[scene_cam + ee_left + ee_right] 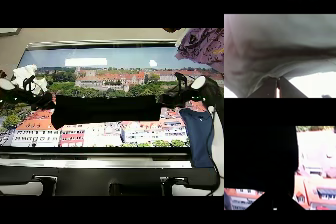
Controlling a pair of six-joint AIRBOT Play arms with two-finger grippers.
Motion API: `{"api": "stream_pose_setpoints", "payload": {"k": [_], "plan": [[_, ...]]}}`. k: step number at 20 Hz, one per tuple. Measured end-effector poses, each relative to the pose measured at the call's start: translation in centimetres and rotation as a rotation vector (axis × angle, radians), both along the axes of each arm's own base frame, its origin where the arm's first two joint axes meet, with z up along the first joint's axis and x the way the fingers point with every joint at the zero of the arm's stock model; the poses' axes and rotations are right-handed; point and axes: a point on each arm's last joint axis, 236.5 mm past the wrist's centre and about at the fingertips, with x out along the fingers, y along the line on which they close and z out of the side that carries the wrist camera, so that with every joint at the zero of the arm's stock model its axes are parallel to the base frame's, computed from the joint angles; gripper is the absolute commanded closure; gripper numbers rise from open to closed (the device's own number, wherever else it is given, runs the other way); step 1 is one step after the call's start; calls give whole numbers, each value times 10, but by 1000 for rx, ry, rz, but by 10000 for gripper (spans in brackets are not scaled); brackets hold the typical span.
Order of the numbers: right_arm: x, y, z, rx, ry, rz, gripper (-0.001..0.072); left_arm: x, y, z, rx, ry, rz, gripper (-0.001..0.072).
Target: Fold the clothes and pants, and hang the long-sleeved shirts on hangers.
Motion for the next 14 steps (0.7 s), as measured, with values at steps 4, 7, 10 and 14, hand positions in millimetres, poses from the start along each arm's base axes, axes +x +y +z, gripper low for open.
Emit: {"api": "stream_pose_setpoints", "payload": {"k": [4,7,10,14], "plan": [[26,7,-26,19,13,11,678,34,2,-16,-2,5,-37,684],[38,10,-44,28,24,8,678,52,3,-31,-4,15,-51,685],[47,13,-59,48,24,-9,677,63,4,-49,-7,31,-57,684],[53,16,-73,69,32,-26,554,76,6,-64,-5,27,-47,566]]}}
